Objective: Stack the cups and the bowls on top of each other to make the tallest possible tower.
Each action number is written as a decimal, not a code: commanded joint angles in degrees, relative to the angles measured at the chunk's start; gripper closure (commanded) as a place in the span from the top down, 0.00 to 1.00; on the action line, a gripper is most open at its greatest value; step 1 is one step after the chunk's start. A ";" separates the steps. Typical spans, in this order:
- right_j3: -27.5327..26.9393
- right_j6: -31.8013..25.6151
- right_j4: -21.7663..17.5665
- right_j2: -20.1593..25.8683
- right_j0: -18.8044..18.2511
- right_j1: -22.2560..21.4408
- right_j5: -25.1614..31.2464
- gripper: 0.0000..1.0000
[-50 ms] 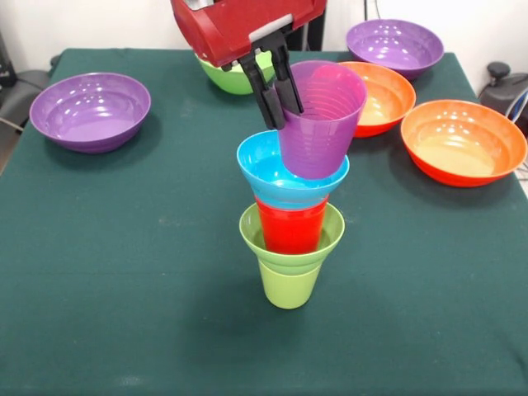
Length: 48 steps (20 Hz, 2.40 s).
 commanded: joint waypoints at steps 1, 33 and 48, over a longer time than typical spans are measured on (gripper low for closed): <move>5.15 8.69 -0.07 -0.95 -0.44 0.32 -1.65 0.00; 8.85 8.11 -0.30 -0.06 -0.92 0.10 -6.13 0.00; 6.16 6.93 -0.88 -0.52 -0.75 0.92 -3.76 0.00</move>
